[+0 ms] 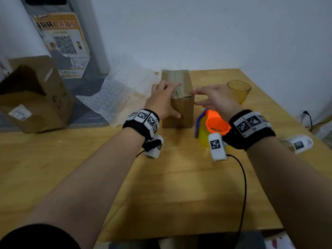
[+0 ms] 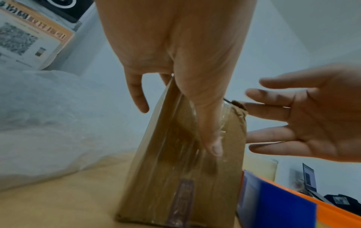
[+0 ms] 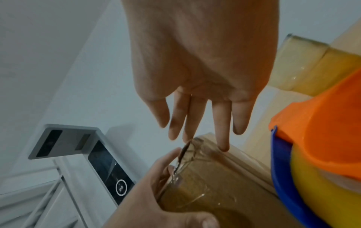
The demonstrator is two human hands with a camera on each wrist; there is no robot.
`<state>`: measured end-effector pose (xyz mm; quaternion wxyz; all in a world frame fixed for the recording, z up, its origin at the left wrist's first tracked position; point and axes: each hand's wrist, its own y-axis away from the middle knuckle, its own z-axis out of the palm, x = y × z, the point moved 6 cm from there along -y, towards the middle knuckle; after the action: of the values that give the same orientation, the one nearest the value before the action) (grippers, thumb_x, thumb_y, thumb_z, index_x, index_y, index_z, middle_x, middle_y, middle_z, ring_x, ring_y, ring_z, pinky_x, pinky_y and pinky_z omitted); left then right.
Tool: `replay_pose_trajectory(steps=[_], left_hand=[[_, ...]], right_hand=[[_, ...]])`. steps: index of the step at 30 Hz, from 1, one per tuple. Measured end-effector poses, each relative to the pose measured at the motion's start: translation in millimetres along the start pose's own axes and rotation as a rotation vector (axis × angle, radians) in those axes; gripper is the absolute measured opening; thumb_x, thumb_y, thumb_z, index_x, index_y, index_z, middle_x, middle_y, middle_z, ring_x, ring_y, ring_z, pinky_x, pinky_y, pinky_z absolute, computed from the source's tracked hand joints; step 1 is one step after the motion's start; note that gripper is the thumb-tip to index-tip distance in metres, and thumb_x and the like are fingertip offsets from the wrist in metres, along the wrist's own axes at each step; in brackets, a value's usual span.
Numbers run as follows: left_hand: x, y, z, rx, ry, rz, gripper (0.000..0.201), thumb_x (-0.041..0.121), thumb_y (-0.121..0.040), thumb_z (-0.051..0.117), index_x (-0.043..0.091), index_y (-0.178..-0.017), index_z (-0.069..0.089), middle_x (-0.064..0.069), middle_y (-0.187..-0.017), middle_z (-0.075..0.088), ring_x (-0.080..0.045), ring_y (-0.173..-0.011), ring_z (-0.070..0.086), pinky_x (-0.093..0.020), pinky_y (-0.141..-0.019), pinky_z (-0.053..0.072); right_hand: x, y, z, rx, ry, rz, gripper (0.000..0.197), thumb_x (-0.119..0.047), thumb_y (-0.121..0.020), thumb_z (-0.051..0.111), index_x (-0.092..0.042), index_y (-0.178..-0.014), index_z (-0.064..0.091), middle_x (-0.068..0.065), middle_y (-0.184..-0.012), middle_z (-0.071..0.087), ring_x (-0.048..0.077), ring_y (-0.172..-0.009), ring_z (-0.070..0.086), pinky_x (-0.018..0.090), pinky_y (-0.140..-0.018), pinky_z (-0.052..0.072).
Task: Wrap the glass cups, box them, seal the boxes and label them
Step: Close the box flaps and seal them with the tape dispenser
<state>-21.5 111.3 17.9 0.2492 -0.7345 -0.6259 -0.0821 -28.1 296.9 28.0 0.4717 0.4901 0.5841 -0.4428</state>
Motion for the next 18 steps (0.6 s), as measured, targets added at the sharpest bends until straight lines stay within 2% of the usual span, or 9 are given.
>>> replay_pose_trajectory(steps=[2, 3, 5, 8, 10, 12, 13, 16, 18], left_hand=[[1.9, 5.5, -0.9, -0.011, 0.084, -0.001, 0.092, 0.039, -0.073, 0.09, 0.033, -0.152, 0.043, 0.001, -0.143, 0.036, -0.021, -0.138, 0.025, -0.039, -0.112, 0.034], [1.6, 8.2, -1.1, -0.008, 0.146, -0.005, 0.08, 0.038, -0.081, 0.085, 0.03, -0.151, 0.046, 0.0, -0.146, 0.036, -0.021, -0.141, 0.025, -0.038, -0.115, 0.031], [1.6, 13.2, -2.6, 0.002, 0.211, -0.006, 0.059, 0.033, -0.093, 0.074, 0.025, -0.147, 0.051, 0.0, -0.149, 0.038, -0.02, -0.144, 0.028, -0.037, -0.12, 0.027], [3.6, 18.0, -8.7, 0.05, 0.268, 0.001, 0.038, 0.023, -0.099, 0.065, 0.023, -0.137, 0.059, 0.001, -0.142, 0.048, -0.018, -0.136, 0.043, -0.043, -0.119, 0.036], [7.1, 22.1, -11.5, 0.069, 0.289, -0.005, 0.035, 0.017, -0.099, 0.063, 0.024, -0.133, 0.062, 0.001, -0.139, 0.051, -0.018, -0.135, 0.045, -0.043, -0.118, 0.038], [9.2, 26.3, -14.0, 0.092, 0.263, -0.017, 0.035, 0.012, -0.099, 0.061, 0.026, -0.131, 0.063, 0.0, -0.139, 0.05, -0.02, -0.138, 0.04, -0.043, -0.119, 0.036], [9.2, 28.3, -15.5, 0.103, 0.241, -0.029, 0.036, 0.01, -0.099, 0.06, 0.028, -0.13, 0.064, -0.001, -0.139, 0.049, -0.021, -0.139, 0.036, -0.041, -0.12, 0.034], [8.6, 35.0, -19.8, 0.108, 0.187, -0.094, 0.037, 0.01, -0.097, 0.061, 0.033, -0.125, 0.064, -0.001, -0.135, 0.043, -0.024, -0.136, 0.029, -0.039, -0.115, 0.033], [6.1, 39.0, -22.0, 0.091, 0.183, -0.132, 0.037, 0.012, -0.096, 0.062, 0.034, -0.125, 0.062, -0.001, -0.131, 0.04, -0.025, -0.133, 0.029, -0.037, -0.111, 0.034]], right_hand=[[2.5, 7.6, -14.8, 0.107, 0.134, 0.022, 0.03, -0.031, -0.1, 0.06, -0.014, -0.08, 0.072, 0.001, -0.078, 0.075, 0.023, -0.066, 0.068, 0.032, -0.067, 0.05], [5.4, 10.5, -19.2, 0.117, 0.272, 0.035, 0.037, -0.037, -0.101, 0.057, -0.014, -0.074, 0.069, 0.003, -0.07, 0.072, 0.022, -0.058, 0.064, 0.031, -0.062, 0.049], [14.2, 16.2, -22.8, 0.068, 0.606, 0.098, 0.056, -0.054, -0.1, 0.053, -0.011, -0.068, 0.068, 0.007, -0.062, 0.07, 0.024, -0.055, 0.062, 0.035, -0.061, 0.051], [26.8, 23.6, -17.8, -0.049, 0.93, 0.217, 0.072, -0.071, -0.095, 0.048, -0.008, -0.061, 0.057, 0.009, -0.056, 0.061, 0.03, -0.06, 0.061, 0.041, -0.069, 0.055], [31.6, 25.0, -8.5, -0.113, 1.023, 0.245, 0.074, -0.078, -0.091, 0.048, -0.013, -0.056, 0.044, 0.005, -0.051, 0.047, 0.026, -0.056, 0.051, 0.036, -0.062, 0.045], [37.1, 27.1, 2.1, -0.181, 1.107, 0.257, 0.074, -0.08, -0.089, 0.048, -0.016, -0.056, 0.034, 0.002, -0.051, 0.036, 0.022, -0.051, 0.04, 0.032, -0.056, 0.032], [40.3, 27.6, 5.2, -0.196, 1.144, 0.255, 0.072, -0.08, -0.089, 0.05, -0.016, -0.058, 0.034, 0.002, -0.054, 0.035, 0.02, -0.051, 0.039, 0.031, -0.054, 0.03], [45.8, 28.7, 4.4, -0.157, 1.185, 0.24, 0.063, -0.071, -0.09, 0.06, -0.015, -0.066, 0.044, 0.003, -0.062, 0.043, 0.018, -0.058, 0.045, 0.03, -0.052, 0.031], [48.5, 29.7, -0.7, -0.11, 1.125, 0.236, 0.053, -0.061, -0.089, 0.067, -0.015, -0.07, 0.048, 0.004, -0.067, 0.048, 0.018, -0.061, 0.047, 0.031, -0.053, 0.034]])
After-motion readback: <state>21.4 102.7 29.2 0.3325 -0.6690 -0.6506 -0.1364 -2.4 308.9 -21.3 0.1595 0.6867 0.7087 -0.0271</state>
